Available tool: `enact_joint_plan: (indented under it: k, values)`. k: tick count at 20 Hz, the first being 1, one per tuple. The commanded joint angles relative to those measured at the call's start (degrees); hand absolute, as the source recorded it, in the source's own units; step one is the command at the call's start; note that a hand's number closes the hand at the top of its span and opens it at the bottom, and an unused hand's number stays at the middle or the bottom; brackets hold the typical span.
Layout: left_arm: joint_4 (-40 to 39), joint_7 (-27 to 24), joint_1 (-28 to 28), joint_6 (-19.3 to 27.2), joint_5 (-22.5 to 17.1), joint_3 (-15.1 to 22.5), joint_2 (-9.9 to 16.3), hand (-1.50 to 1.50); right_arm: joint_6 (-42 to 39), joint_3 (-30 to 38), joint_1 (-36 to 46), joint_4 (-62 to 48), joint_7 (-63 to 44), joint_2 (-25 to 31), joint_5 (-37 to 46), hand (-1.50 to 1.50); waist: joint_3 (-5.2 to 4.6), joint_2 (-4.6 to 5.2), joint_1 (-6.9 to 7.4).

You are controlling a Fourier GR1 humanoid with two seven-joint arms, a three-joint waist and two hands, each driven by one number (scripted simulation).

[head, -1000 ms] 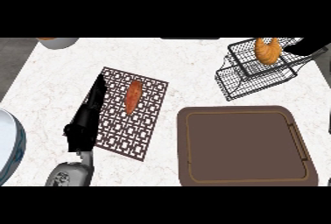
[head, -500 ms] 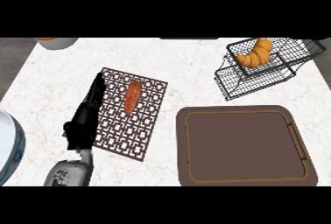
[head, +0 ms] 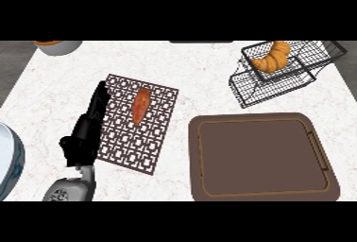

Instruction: Pick the croissant from the tray and place it in the tiered basket

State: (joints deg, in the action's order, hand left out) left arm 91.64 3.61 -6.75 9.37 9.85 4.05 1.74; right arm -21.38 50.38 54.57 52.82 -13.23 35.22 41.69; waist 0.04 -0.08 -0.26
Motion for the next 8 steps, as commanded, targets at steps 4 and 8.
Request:
enact_joint_plan:
  k: [4, 8]
  values:
    - [0.4, 1.4, -2.3, 0.0, 0.0, -1.3, 0.9, 0.0, -10.1, 11.0, -13.1, -8.6, 11.7, 14.6, -8.9, -1.5, 0.16, 0.27, -0.78]
    - [-0.6, -1.5, 0.3, 0.1, 0.1, 0.2, -0.5, 0.0, -13.5, 14.8, -20.5, -14.8, 19.1, 19.2, -12.4, -1.5, 0.11, 0.27, -0.25]
